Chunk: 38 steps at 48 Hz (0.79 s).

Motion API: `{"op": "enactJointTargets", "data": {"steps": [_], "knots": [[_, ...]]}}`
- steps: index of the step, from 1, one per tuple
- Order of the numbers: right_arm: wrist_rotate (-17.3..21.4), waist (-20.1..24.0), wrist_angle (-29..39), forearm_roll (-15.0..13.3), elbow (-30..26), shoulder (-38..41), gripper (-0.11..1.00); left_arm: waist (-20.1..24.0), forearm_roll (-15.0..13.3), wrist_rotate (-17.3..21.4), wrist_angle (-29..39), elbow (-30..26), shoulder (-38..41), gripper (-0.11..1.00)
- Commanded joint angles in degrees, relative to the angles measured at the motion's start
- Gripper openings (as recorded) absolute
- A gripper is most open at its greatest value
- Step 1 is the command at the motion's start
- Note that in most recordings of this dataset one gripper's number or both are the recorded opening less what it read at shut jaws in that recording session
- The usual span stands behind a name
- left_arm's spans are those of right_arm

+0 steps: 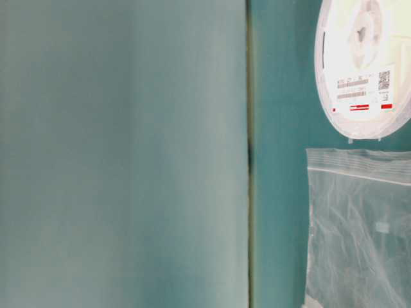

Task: Take out the reel from the clear zip bag.

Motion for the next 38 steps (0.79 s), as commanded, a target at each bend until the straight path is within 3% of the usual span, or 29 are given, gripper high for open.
{"op": "enactJointTargets", "data": {"steps": [1, 10, 20, 26, 38], "knots": [[-0.09, -0.18, -0.18, 0.0, 0.18, -1.76, 0.9, 0.09, 0.35, 0.26, 2.99, -1.05, -2.81, 0.87], [-0.44, -0.35, -0.18, -0.44, 0.7, -5.27, 0.9, 0.09, 0.35, 1.76, 7.29, -1.93, -8.44, 0.87], [-1.05, -0.35, 1.14, -3.25, 0.44, -9.67, 0.9, 0.09, 0.26, 4.83, 10.02, -1.93, -16.26, 0.87], [-3.34, -0.35, 2.99, -5.45, 0.35, -12.92, 0.9, 0.09, 0.35, 7.56, 11.87, -2.2, -21.09, 0.87], [-8.26, -1.05, 5.63, -6.68, 0.44, -20.13, 0.9, 0.0, 0.35, 12.92, 14.24, -2.46, -27.77, 0.86]]}}
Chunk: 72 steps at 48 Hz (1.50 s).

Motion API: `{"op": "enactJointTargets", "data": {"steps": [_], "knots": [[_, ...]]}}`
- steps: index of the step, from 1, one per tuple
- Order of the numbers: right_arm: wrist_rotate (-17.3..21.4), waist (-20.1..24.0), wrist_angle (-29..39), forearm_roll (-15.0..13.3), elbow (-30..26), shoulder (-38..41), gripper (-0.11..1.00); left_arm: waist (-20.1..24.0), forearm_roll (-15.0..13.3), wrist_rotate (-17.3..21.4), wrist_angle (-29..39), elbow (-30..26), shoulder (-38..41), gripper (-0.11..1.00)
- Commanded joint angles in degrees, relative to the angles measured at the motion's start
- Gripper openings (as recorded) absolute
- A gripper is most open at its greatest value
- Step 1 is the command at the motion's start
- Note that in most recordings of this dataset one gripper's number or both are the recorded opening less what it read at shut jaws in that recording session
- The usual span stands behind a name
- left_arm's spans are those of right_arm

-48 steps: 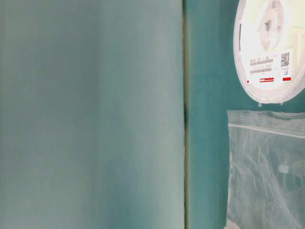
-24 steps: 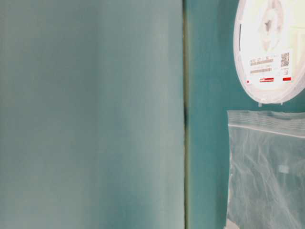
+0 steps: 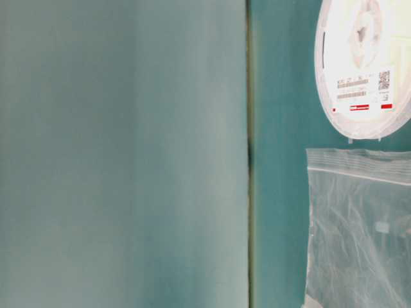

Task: Take out the reel from the clear zip bag.

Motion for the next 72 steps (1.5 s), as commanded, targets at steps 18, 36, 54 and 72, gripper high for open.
{"op": "enactJointTargets", "data": {"steps": [18, 36, 54, 72], "knots": [[-14.06, -0.35, 3.43, -1.41, -0.26, -13.45, 0.89, -0.97, 0.18, 9.67, 2.02, -2.02, -3.43, 0.86], [-29.09, -0.35, 9.23, -1.41, -0.62, -18.11, 0.89, -2.46, 0.18, 18.02, 1.85, -2.46, -3.78, 0.86], [-33.57, -0.35, 9.23, -1.41, -0.62, -18.46, 0.89, -4.22, 0.18, 30.94, 1.67, -3.34, -3.78, 0.86], [-34.19, -0.35, 9.05, -1.41, -0.62, -18.63, 0.89, -4.22, 0.18, 31.03, 1.58, -3.87, -4.48, 0.86]]}}
